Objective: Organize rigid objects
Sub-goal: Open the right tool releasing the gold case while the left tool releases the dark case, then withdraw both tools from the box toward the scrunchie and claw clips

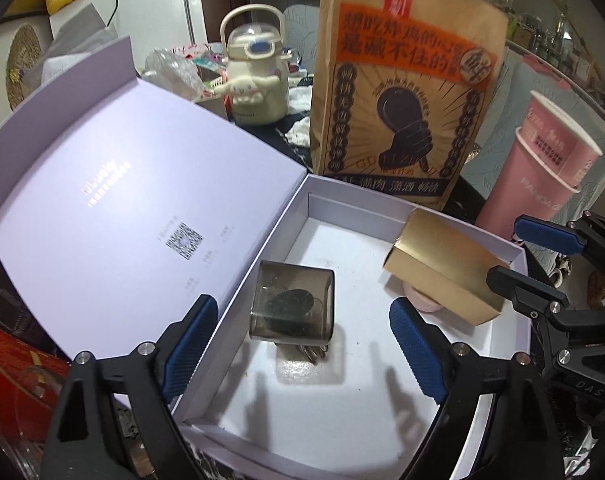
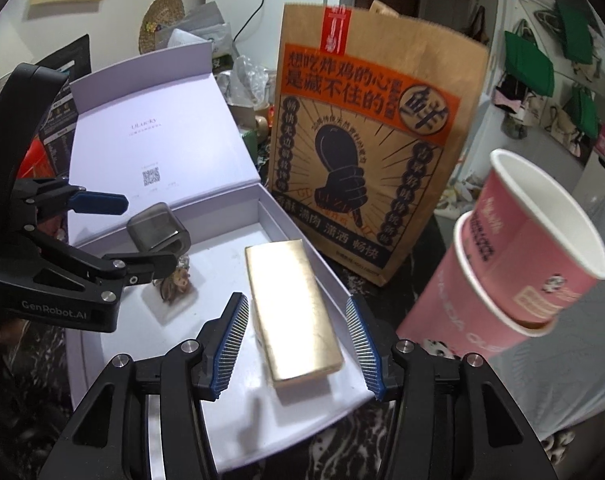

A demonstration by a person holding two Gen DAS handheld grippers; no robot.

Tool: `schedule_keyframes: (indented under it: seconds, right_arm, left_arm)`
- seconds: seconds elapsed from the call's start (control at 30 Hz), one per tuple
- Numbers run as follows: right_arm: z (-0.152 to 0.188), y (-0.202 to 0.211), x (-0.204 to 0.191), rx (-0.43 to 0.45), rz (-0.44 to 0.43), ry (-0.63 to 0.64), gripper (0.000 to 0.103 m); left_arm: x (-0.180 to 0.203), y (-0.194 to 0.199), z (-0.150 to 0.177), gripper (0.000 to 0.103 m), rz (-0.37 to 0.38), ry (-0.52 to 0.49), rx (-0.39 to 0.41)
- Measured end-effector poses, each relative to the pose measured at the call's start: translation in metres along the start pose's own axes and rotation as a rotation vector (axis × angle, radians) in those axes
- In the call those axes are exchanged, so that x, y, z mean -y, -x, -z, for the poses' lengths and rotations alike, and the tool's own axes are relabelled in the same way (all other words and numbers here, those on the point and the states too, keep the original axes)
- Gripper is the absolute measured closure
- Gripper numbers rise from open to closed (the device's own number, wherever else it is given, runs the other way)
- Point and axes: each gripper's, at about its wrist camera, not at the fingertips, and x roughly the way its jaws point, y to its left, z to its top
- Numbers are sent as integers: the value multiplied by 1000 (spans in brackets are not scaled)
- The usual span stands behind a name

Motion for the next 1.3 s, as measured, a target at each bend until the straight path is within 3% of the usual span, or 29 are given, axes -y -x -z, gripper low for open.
schedule_keyframes:
  seconds: [0.7,1.3]
  right_arm:
    - [-5,72,-12,120,40,1,52]
    - [17,146,-33,215,72,10,47]
  left_arm:
    - [15,88,1,14,-21,-17,132]
    - [39,158,34,14,-16,-40,224]
